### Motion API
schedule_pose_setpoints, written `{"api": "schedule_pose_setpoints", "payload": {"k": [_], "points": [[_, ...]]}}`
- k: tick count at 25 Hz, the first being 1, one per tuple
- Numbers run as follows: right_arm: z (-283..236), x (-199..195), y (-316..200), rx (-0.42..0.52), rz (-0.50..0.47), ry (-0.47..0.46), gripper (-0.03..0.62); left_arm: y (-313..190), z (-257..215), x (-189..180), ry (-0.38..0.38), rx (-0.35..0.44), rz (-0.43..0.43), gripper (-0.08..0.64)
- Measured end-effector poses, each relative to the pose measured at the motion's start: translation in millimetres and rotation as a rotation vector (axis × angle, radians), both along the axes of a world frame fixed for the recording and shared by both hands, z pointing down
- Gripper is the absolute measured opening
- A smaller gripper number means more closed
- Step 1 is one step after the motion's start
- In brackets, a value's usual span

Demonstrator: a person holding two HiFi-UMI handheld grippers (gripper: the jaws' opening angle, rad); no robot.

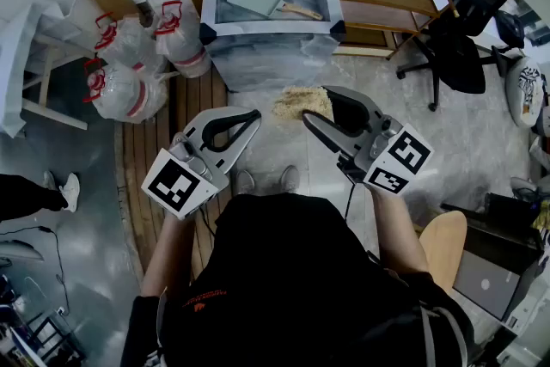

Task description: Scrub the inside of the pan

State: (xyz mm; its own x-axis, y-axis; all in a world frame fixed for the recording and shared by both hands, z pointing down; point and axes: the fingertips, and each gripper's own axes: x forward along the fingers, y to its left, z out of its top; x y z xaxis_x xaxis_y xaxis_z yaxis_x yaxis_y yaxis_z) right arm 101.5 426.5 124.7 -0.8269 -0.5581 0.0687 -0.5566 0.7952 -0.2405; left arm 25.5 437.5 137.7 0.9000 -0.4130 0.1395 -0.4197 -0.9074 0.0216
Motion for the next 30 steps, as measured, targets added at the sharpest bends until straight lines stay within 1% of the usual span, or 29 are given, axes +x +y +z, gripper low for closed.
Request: {"api": "schedule_pose_setpoints", "payload": {"k": [7,15,20,23,24,30], "points": [[0,7,-1,-0.002,0.008,-0.015,0.192,0,5,3,0.003,-0.014,-0.017,0.018],[4,40,1,-0.019,0.019,-0.049,0.195,1,13,25,-0.004,-0.025,-0.043,0.019],[3,68,1,-0.017,0.010,-0.078,0.195,5,10,48,-0.019,-0.004,-0.053,0.018],[4,79,4,-0.018,-0.020,-0.085,0.193,6,10,59,-0.041,0.055,-0.047,0.019],[4,82,4,-0.018,-0.027,-0.086,0.193,6,10,63,-0.042,0.062,-0.048,0.019],[11,108,4,-0.029,-0.037,-0.095,0.193,3,17,83,-0.050,0.048,-0.059,0.020]]}}
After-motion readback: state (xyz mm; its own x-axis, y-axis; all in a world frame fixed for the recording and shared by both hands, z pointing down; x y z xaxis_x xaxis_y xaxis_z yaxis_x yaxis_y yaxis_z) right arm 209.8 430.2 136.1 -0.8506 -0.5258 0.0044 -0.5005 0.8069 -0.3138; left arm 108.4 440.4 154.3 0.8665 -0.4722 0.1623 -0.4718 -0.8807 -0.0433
